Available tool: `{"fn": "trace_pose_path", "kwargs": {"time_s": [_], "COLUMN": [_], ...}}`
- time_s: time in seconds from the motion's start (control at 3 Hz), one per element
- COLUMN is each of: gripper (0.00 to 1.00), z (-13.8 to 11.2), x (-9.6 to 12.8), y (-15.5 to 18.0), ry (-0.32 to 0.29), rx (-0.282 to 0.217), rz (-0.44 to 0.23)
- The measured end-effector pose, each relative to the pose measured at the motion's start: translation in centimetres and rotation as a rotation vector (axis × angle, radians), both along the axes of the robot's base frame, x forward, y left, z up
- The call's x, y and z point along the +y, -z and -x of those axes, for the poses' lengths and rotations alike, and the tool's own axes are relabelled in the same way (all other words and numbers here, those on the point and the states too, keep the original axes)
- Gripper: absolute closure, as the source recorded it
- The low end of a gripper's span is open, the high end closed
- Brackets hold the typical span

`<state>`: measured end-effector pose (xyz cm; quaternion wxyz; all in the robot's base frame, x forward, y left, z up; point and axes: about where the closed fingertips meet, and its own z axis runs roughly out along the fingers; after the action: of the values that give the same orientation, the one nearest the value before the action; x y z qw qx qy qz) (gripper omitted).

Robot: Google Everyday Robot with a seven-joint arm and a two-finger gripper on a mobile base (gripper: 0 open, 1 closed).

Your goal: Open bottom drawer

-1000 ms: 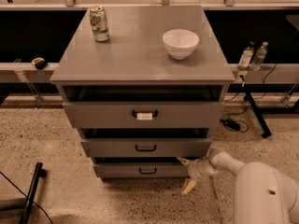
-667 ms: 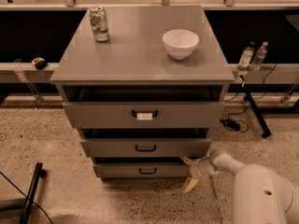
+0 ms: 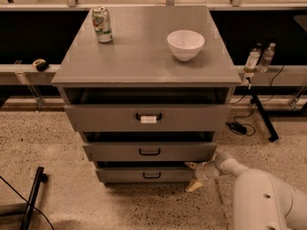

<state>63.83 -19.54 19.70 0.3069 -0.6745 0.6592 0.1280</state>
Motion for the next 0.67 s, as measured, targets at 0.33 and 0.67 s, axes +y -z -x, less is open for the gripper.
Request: {"fn": "trace_pose_path", "kwargs": {"time_s": [0.33, 0.67], "gripper": [0.28, 0.28], "z": [-0.04, 0.17], "x": [-0.26, -0.32], "y": [0.43, 0.22], "ry": [0.017, 0.024], "rx": [0.002, -0.003], "rz": [-0.005, -0.018]}}
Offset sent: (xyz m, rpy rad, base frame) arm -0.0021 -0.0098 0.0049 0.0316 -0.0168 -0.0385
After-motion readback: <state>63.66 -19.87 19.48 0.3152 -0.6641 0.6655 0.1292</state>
